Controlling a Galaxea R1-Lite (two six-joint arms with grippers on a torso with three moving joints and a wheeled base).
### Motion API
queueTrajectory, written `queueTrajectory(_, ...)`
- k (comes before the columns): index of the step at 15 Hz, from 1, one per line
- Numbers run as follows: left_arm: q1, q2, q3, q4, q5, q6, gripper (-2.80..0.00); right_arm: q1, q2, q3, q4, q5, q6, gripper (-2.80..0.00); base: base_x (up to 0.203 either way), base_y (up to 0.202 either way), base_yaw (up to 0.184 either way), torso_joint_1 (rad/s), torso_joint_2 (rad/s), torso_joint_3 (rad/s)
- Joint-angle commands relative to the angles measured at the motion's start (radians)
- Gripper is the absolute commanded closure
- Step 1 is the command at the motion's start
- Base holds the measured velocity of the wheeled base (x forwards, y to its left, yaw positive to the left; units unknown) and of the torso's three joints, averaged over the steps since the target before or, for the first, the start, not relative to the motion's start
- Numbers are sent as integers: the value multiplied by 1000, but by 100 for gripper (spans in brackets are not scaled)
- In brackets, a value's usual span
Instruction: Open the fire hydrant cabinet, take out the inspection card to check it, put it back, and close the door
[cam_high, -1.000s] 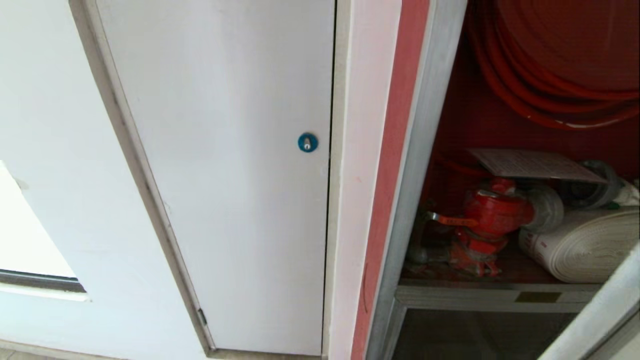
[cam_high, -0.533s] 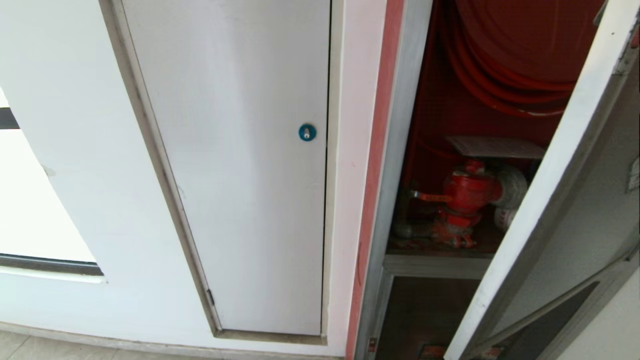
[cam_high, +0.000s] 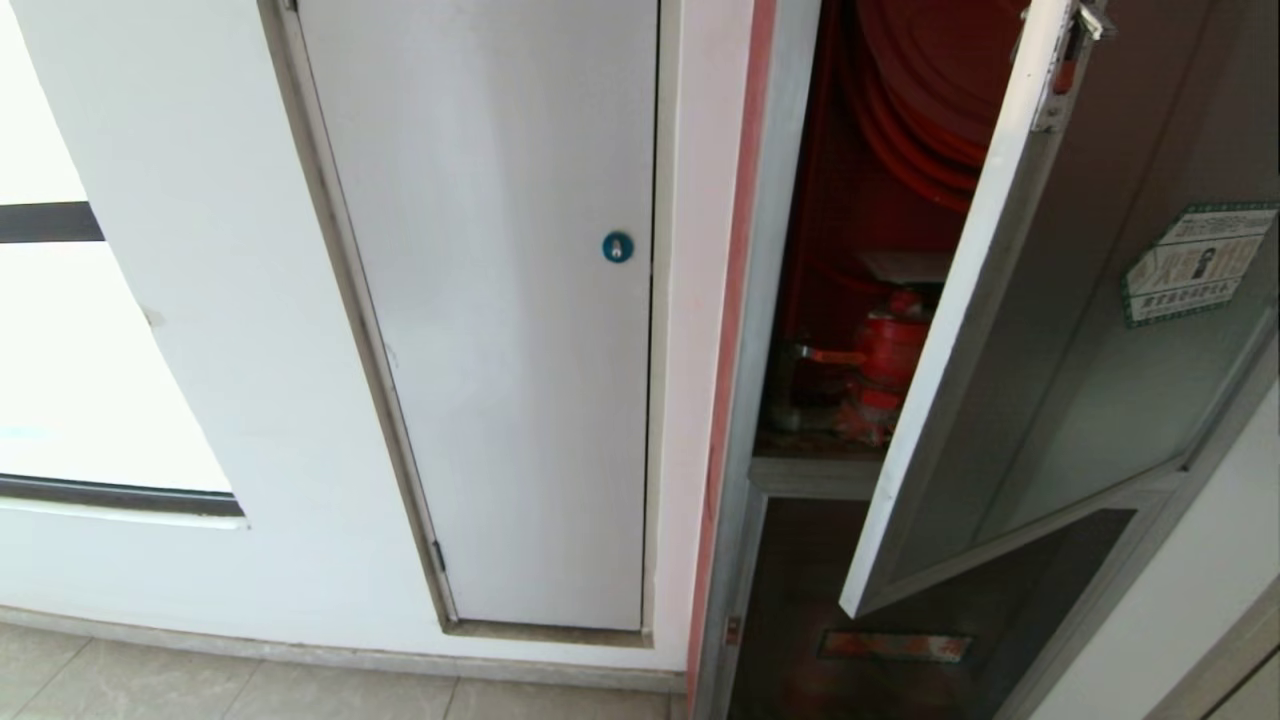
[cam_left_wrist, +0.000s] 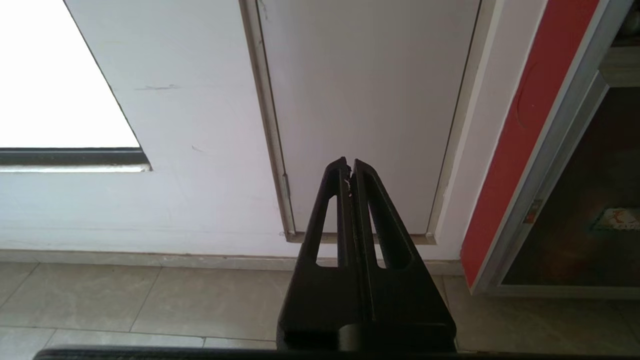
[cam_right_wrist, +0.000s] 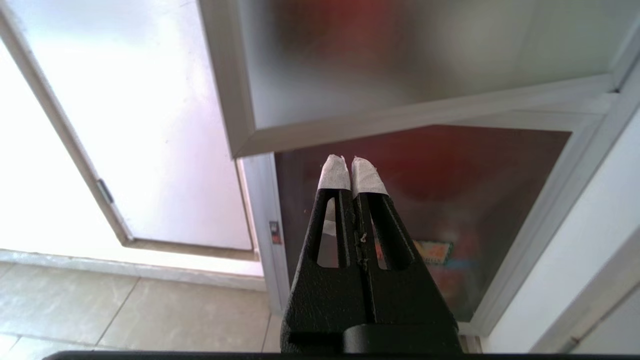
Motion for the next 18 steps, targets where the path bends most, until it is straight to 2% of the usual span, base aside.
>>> queueTrajectory(1,0,2,6,0,-1,1,0,0,2,2,0,0,0,0,-194,0,-1,2,1,-5)
queueTrajectory(11,0,2,6,-1,-1,-1,0,0,2,3,0,-1,0,0,-193,0,1,4,2,1)
queueTrajectory(18,0,2,6,-1,2,-5,0,0,2,3,0,1,0,0,-14,0,0,-1,0,0)
